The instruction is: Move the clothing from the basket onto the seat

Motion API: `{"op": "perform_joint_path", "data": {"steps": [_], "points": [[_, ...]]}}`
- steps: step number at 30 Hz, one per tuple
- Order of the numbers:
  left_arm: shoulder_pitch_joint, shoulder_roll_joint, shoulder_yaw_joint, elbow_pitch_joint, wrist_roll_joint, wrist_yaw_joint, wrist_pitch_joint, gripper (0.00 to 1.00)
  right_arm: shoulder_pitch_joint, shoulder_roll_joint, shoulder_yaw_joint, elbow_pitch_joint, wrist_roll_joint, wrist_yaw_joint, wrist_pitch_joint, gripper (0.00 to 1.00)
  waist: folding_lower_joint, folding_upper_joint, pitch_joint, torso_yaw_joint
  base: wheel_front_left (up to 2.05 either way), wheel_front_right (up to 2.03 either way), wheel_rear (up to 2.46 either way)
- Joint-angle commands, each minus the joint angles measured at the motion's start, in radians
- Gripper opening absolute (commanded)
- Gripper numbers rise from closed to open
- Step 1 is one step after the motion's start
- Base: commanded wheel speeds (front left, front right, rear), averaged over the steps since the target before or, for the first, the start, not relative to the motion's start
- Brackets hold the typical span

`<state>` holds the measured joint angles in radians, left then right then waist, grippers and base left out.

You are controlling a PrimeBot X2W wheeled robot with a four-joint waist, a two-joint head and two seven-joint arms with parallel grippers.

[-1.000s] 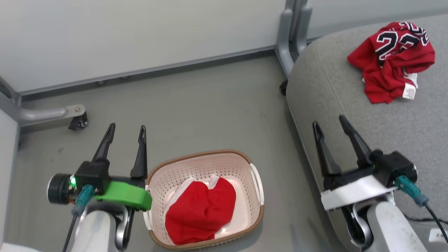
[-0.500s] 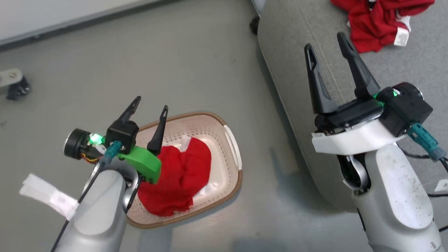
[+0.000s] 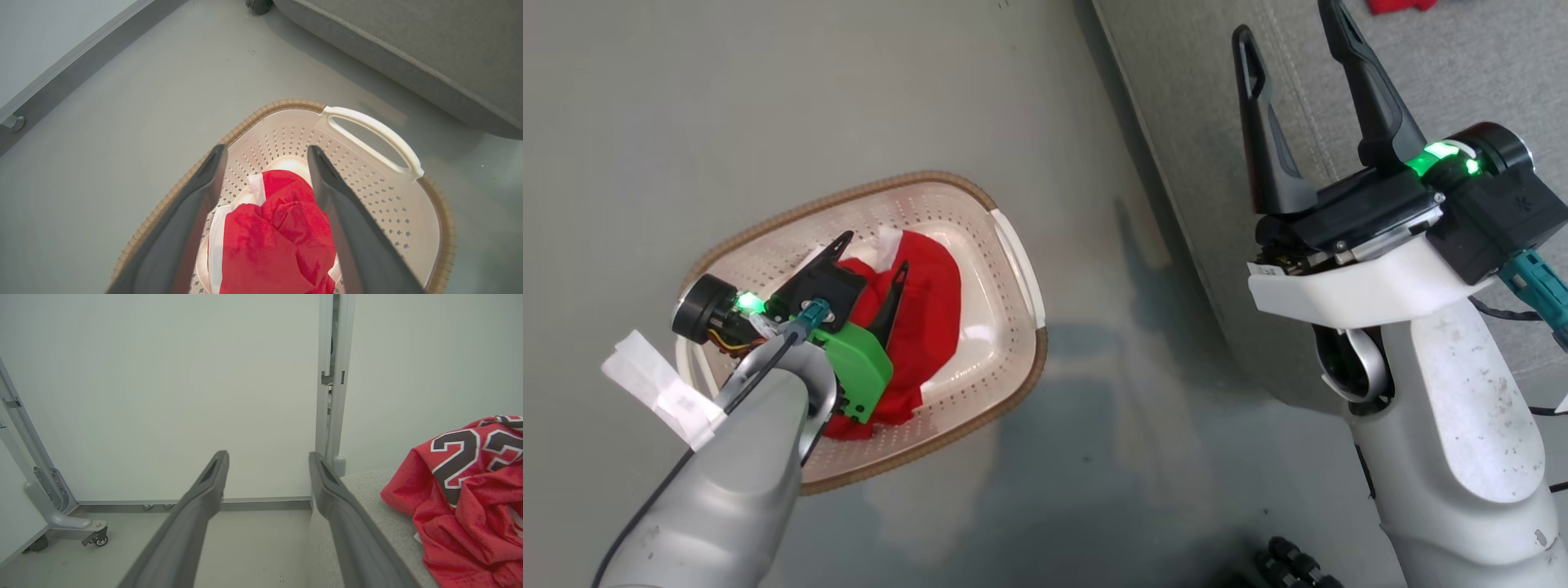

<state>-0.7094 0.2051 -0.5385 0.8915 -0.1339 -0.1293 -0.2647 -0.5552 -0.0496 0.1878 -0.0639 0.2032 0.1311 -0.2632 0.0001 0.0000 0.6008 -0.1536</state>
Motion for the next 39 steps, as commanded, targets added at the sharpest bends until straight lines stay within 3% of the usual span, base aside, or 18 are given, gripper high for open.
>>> {"op": "perform_joint_path", "data": {"steps": [1,17,39], "points": [[-0.035,0.018,-0.013,0.022,-0.011,-0.002,0.0,1.0,-0.017,-0.002,0.004,-0.007,0.007,-0.001,-0.002,1.0,-0.0001,0.0,0.076,-0.035,0.0,0.0,0.0],[-0.188,0.018,-0.215,0.332,-0.083,-0.001,0.038,1.0,-0.073,-0.002,0.033,-0.045,0.016,-0.001,-0.002,1.0,-0.0001,0.0,0.245,-0.062,0.0,0.0,0.0],[-0.308,0.022,-0.367,0.391,-0.163,-0.001,0.219,1.0,-0.087,-0.002,0.023,-0.105,-0.001,-0.001,-0.002,1.0,-0.0001,0.0,0.398,-0.048,0.0,0.0,0.0]]}}
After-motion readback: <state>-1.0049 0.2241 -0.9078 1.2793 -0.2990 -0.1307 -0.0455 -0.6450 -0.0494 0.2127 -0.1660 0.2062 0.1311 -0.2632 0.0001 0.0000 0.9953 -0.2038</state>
